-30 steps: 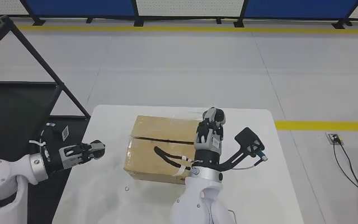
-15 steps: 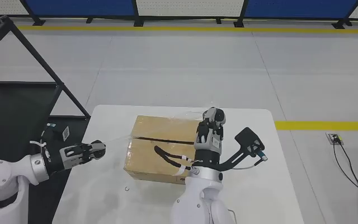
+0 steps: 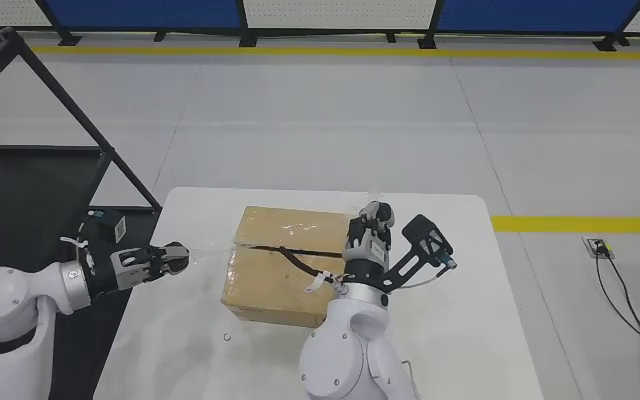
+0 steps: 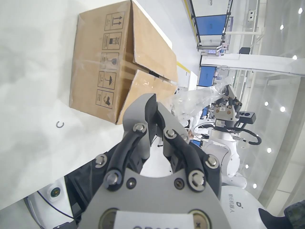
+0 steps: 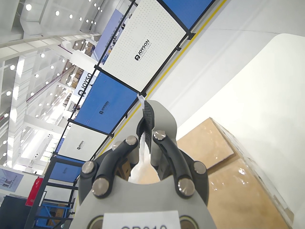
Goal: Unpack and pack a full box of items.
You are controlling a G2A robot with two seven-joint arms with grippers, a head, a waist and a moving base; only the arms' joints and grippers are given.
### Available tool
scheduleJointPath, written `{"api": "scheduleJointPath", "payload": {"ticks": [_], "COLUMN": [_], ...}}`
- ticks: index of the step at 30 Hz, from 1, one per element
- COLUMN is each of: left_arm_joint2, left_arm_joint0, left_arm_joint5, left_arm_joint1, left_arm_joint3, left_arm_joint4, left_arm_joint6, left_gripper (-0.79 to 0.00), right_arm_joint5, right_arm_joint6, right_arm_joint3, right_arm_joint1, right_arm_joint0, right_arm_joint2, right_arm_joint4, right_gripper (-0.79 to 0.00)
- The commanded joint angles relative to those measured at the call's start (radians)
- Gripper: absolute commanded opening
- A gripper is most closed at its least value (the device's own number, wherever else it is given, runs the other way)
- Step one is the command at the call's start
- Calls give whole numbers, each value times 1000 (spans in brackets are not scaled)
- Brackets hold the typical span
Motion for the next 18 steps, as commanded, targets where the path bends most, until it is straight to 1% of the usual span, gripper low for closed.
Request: {"api": "scheduleJointPath", "payload": {"ticks": [1, 10, 11, 12, 15, 18], "left_arm_joint2": [19, 19, 28, 39, 57, 80], "left_arm_joint0": [-30, -30, -21, -16, -26, -61], "left_arm_joint5": [10, 10, 6, 0, -1, -10], "left_arm_joint1": [7, 7, 6, 6, 10, 18], "left_arm_joint3": [34, 34, 32, 29, 42, 77], "left_arm_joint4": [24, 24, 17, 12, 2, 23], "left_arm_joint6": [-18, -18, -4, 1, -2, -17], "left_gripper": [-785, -785, -785, -785, -785, -785], "right_arm_joint5": [-19, -19, -25, -55, -94, -142], "right_arm_joint6": [3, 3, 4, 5, -5, -11], "right_arm_joint3": [-3, -3, -1, 7, 34, 56], "right_arm_joint1": [3, 3, 3, 6, 7, 7], "right_arm_joint0": [-12, -12, -13, -18, -22, -26], "right_arm_joint2": [-4, -4, -4, -2, 15, 31], "right_arm_joint4": [-4, -4, -4, -16, -30, -8], "right_gripper": [-785, -785, -785, -785, -785, -785]}}
